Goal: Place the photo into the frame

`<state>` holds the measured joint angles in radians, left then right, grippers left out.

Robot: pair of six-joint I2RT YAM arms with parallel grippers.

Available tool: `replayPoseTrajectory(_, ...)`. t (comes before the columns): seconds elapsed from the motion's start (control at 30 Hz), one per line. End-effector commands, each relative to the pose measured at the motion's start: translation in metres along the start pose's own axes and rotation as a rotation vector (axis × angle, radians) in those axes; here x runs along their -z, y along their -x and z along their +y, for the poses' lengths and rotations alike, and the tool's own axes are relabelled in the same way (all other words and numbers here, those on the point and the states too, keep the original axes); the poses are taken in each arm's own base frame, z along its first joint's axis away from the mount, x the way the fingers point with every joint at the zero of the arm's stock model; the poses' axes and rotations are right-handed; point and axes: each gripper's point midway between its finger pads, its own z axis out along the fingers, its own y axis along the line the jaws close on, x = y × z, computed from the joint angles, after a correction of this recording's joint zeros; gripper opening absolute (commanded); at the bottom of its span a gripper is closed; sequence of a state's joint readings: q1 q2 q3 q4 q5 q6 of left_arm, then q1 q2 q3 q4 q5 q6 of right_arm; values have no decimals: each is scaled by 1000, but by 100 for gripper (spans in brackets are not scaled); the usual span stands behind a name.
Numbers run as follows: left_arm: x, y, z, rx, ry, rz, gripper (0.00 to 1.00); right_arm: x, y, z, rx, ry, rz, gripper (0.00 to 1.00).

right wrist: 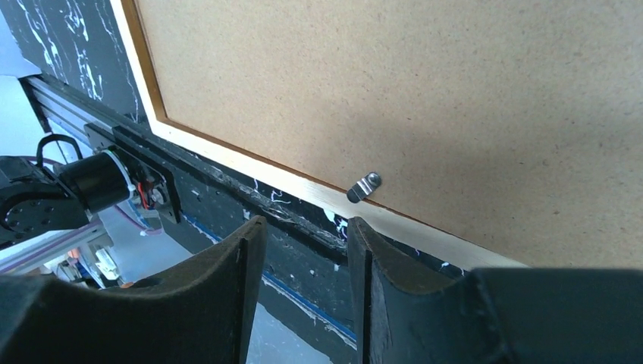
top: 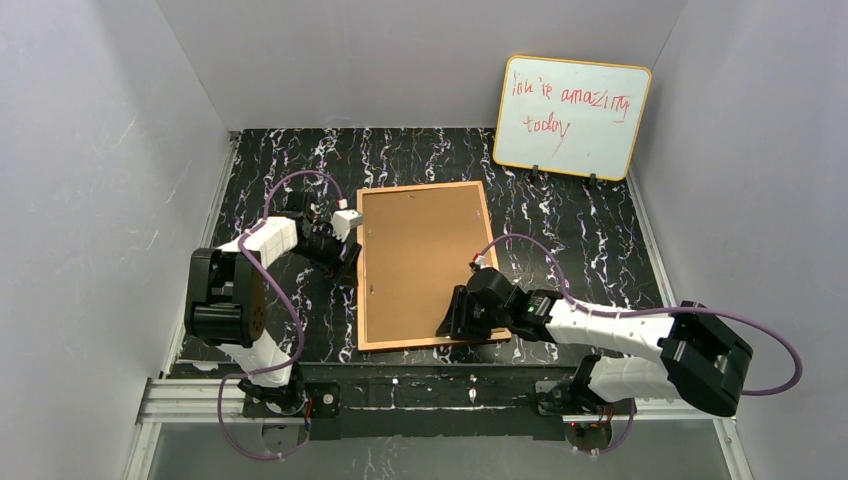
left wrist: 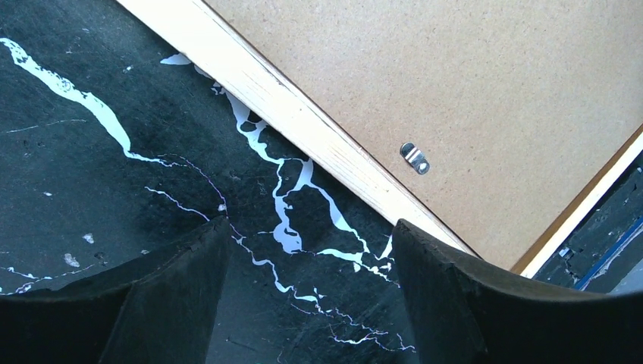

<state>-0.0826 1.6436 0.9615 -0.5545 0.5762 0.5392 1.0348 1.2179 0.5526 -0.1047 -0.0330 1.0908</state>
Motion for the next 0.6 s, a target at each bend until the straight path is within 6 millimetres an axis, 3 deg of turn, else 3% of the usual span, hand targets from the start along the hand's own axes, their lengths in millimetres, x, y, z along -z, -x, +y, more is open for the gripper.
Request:
replayPoseTrajectory(0.0, 9, 5, -8, -23, -5, -14, 75, -3, -4, -4, -8, -6, 2, 52)
replayPoseTrajectory(0.57, 11, 3, -9, -36, -6, -6, 75, -10, -7, -14, -10, -37, 0, 50)
